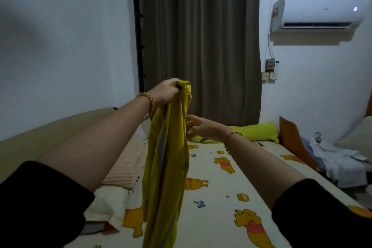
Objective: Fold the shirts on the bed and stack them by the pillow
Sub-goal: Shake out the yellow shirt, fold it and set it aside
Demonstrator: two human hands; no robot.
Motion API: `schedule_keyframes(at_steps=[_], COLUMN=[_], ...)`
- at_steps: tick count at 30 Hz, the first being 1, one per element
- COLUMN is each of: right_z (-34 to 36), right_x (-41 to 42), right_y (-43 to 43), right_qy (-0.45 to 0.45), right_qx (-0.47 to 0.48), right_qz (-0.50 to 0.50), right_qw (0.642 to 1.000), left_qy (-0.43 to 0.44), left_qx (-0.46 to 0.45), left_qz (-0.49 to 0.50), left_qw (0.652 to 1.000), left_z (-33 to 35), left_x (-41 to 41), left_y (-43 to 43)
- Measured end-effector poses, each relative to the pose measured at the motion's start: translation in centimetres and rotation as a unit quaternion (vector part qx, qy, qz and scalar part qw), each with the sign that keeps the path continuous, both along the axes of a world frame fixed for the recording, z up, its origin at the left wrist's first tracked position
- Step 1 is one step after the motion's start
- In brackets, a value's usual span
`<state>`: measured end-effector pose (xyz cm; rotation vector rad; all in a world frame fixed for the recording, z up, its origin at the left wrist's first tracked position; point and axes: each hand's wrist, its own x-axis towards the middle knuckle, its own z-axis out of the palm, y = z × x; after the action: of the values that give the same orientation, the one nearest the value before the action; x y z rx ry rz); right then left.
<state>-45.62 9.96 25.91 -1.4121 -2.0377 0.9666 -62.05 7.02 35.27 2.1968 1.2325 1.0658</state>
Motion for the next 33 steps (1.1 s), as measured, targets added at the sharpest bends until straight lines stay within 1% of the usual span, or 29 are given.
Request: schedule_keyframes(at_steps=[3, 4, 7, 9, 10, 12, 14, 15, 16, 17, 18, 19, 21, 24, 25, 26, 28, 30, 33], right_z=[-1.7, -2.1, -2.3, -1.4, -0.9, 0.8, 2.7, 3.7, 4.6, 5.4, 6.2, 6.8, 7.6, 7.7, 7.5, 7.4, 7.1, 6.7, 6.7], right_x=[0.3, 0.4, 1.1, 1.7, 2.1, 3.4, 4.9, 5.7, 6.5, 7.2, 7.9, 8.4, 8.9, 9.6, 10.0, 10.3, 10.8, 10.9, 10.5], right_y=[0.4, 0.6, 1.0, 1.1, 1.3, 1.5, 1.6, 1.3, 1.3, 1.0, 0.8, 0.5, 0.5, 0.9, 1.0, 1.0, 0.9, 0.9, 0.5], right_qy=[-0.052, -0.051, 0.017, 0.086, 0.129, 0.203, 0.241, 0.241, 0.232, 0.193, 0.138, 0.076, -0.008, -0.108, -0.121, -0.115, -0.082, -0.073, -0.059], right_qx=[-0.012, -0.022, -0.057, -0.041, -0.021, 0.024, 0.05, 0.055, 0.067, 0.09, 0.128, 0.177, 0.275, 0.364, 0.366, 0.353, 0.304, 0.258, 0.186], right_qz=[-0.017, -0.021, -0.025, -0.059, -0.088, -0.139, -0.145, -0.14, -0.142, -0.155, -0.179, -0.21, -0.25, -0.315, -0.333, -0.342, -0.35, -0.349, -0.321], right_qw=[0.998, 0.998, 0.998, 0.994, 0.988, 0.969, 0.958, 0.959, 0.96, 0.965, 0.966, 0.959, 0.929, 0.87, 0.861, 0.863, 0.882, 0.898, 0.927], left_qy=[-0.044, -0.059, -0.098, -0.103, -0.093, -0.047, 0.005, 0.026, 0.049, 0.072, 0.091, 0.101, 0.095, 0.067, 0.062, 0.062, 0.063, 0.055, 0.071], left_qx=[-0.001, -0.004, -0.021, -0.028, -0.031, -0.04, -0.048, -0.041, -0.02, 0.011, 0.048, 0.08, 0.107, 0.095, 0.081, 0.065, 0.023, -0.006, 0.032], left_qz=[0.005, 0.007, 0.008, 0.014, 0.024, 0.05, 0.07, 0.079, 0.092, 0.113, 0.139, 0.165, 0.191, 0.159, 0.14, 0.124, 0.098, 0.084, 0.107], left_qw=[0.999, 0.998, 0.995, 0.994, 0.995, 0.997, 0.996, 0.996, 0.994, 0.991, 0.985, 0.978, 0.971, 0.98, 0.985, 0.988, 0.993, 0.995, 0.991], left_z=[0.8, 1.0, 1.4, 1.4, 1.4, 1.4, 1.2, 1.0, 0.7, 0.5, 0.4, 0.2, 0.1, -0.2, -0.3, -0.3, -0.5, -0.8, -1.6], left_x=[-0.3, -0.4, -0.9, -1.5, -1.9, -2.9, -3.9, -4.4, -4.7, -4.9, -5.0, -5.0, -4.7, -4.3, -4.3, -4.2, -4.2, -3.9, -3.5], left_y=[0.6, 0.9, 1.9, 2.7, 3.1, 4.0, 4.4, 4.7, 5.1, 5.3, 5.4, 5.4, 5.4, 5.7, 5.9, 6.0, 6.2, 6.5, 6.8])
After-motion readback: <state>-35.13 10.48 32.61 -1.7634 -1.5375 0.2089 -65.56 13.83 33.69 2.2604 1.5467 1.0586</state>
